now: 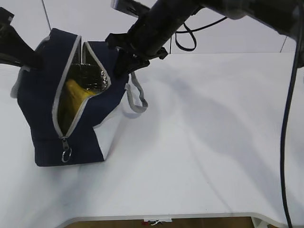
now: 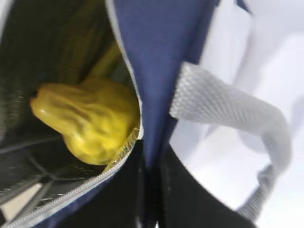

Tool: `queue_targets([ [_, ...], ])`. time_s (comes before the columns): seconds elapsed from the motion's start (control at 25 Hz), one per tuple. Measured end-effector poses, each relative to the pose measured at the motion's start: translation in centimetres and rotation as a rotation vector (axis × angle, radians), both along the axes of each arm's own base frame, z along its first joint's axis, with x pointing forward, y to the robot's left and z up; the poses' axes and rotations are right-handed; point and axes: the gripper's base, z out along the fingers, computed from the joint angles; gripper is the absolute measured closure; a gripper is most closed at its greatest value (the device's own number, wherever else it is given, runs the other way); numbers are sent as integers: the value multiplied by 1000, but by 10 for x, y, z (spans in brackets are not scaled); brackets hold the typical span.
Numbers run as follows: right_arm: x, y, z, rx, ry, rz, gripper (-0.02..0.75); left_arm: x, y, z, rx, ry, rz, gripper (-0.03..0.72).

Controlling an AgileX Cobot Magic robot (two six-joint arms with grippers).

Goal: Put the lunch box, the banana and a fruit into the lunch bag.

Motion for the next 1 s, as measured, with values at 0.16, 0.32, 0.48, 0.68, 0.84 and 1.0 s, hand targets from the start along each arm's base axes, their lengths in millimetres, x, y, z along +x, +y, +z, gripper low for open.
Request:
queue_targets([
  [0.16,-9,-13,28,-95,-78,-40,724,0,-9,3,-45,-2,-9,691],
  [0.32,-27,-32,50,-201,-126,-58,724,-5,-41,6,-85,-2,-86,691],
  [0.48,-48,-54,72,-333,-190,-71,724,-10,-81,7,-98,-43,-140,691],
  [0.68,-61,-69,88,-415,-237,-90,724,-9,-118,-1,-105,-84,-148,691],
  [0.84,-60,-71,88,-434,-244,-95,724,-4,-139,-16,-107,-82,-137,691],
  [1.0,-60,-71,88,-427,-241,-94,724,-3,-149,-20,-111,-92,-128,691],
])
